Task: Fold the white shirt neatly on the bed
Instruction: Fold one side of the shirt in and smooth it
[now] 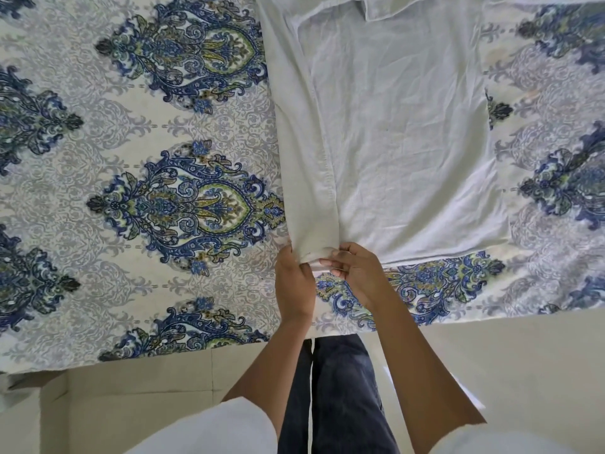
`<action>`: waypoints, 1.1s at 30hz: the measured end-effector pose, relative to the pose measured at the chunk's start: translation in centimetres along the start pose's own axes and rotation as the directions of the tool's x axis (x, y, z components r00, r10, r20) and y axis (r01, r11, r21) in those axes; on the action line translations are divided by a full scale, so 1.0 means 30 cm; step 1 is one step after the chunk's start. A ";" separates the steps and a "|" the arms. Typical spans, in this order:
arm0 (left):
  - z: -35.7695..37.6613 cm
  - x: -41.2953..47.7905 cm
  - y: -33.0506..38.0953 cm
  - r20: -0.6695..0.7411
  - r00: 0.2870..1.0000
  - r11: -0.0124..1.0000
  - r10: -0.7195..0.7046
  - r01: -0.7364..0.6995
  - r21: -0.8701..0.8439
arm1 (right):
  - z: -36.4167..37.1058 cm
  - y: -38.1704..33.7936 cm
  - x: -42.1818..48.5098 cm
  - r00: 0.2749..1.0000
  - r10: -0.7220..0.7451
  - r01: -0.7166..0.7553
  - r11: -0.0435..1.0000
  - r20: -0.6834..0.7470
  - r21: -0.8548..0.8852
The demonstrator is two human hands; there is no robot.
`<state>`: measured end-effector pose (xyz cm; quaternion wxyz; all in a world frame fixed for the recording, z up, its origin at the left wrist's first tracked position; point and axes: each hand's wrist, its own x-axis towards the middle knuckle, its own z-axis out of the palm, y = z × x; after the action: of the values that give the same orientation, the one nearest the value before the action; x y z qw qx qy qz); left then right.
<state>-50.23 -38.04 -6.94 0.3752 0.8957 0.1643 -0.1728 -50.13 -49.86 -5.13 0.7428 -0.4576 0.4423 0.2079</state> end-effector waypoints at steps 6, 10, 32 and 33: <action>-0.008 -0.020 -0.043 -0.016 0.999 0.992 0.051 -0.048 0.118 | -0.064 0.081 -0.012 0.859 0.014 -0.142 0.967 -0.512 -0.213; -0.025 -0.027 -0.060 0.036 0.998 0.988 -0.052 0.057 -0.147 | -0.140 0.104 -0.035 0.812 0.203 -0.039 0.954 -0.547 0.297; 0.047 -0.016 -0.029 0.014 0.913 0.672 -0.407 0.310 -0.672 | -0.218 0.054 0.005 0.991 -0.033 0.068 0.960 -0.131 0.272; 0.044 -0.021 -0.027 0.075 0.899 0.572 -0.432 0.337 -0.748 | -0.216 0.057 0.004 0.991 -0.045 0.076 0.964 -0.125 0.256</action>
<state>-51.40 -38.57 -8.03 0.6506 0.6136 0.4323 -0.1156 -54.30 -54.64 -7.32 0.7750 -0.3810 0.4947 0.0979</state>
